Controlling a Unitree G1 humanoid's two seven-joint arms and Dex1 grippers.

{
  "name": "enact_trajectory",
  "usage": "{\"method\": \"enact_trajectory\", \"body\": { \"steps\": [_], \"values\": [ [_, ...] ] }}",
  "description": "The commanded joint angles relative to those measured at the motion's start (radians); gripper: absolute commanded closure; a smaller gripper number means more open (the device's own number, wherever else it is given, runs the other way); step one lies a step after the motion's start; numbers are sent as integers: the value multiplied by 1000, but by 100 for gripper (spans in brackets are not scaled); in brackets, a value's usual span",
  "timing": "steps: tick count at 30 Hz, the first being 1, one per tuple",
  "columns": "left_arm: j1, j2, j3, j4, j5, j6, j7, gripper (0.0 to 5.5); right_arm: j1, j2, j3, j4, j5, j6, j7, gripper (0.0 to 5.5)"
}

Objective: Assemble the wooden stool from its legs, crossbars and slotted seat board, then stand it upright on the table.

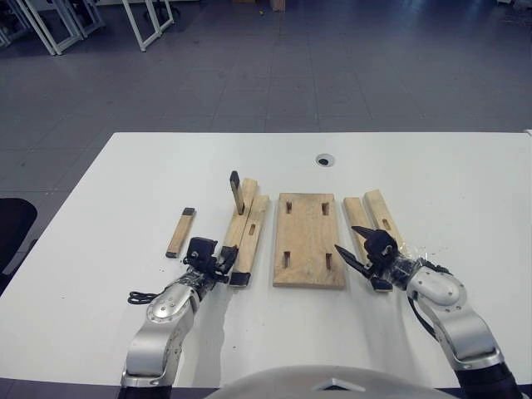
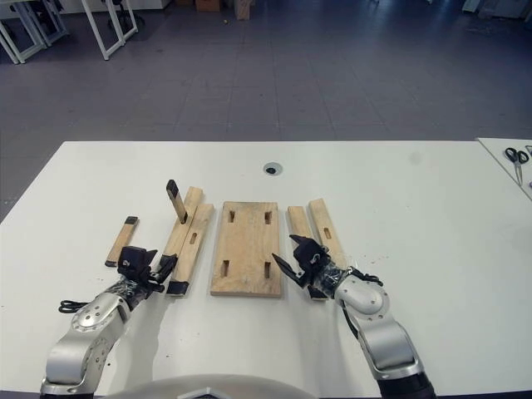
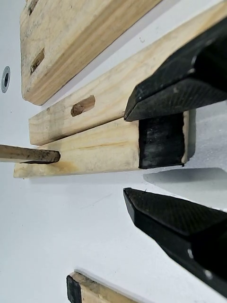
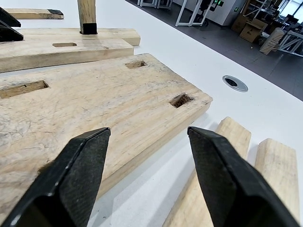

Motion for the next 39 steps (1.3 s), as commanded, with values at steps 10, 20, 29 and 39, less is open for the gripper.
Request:
{"method": "enact_trajectory", "body": {
  "steps": [10,20,29,39],
  "values": [
    [-98,28,-72,112,47,97,-28,288,-21,-7,-10,14,-1,8,1,250],
    [-137,37,-27,186,94,131,39,288,-23,9,-9,18,-4,12,-18,250],
    [-255,-31,5,349,48,-37,-7,368,-37,11,-8,34,-4,10,-24,250],
    [-342,-156,273,309,-298,-58,-8,446,-73,63,-96,8,144,97,-26,250]
  ]
}}
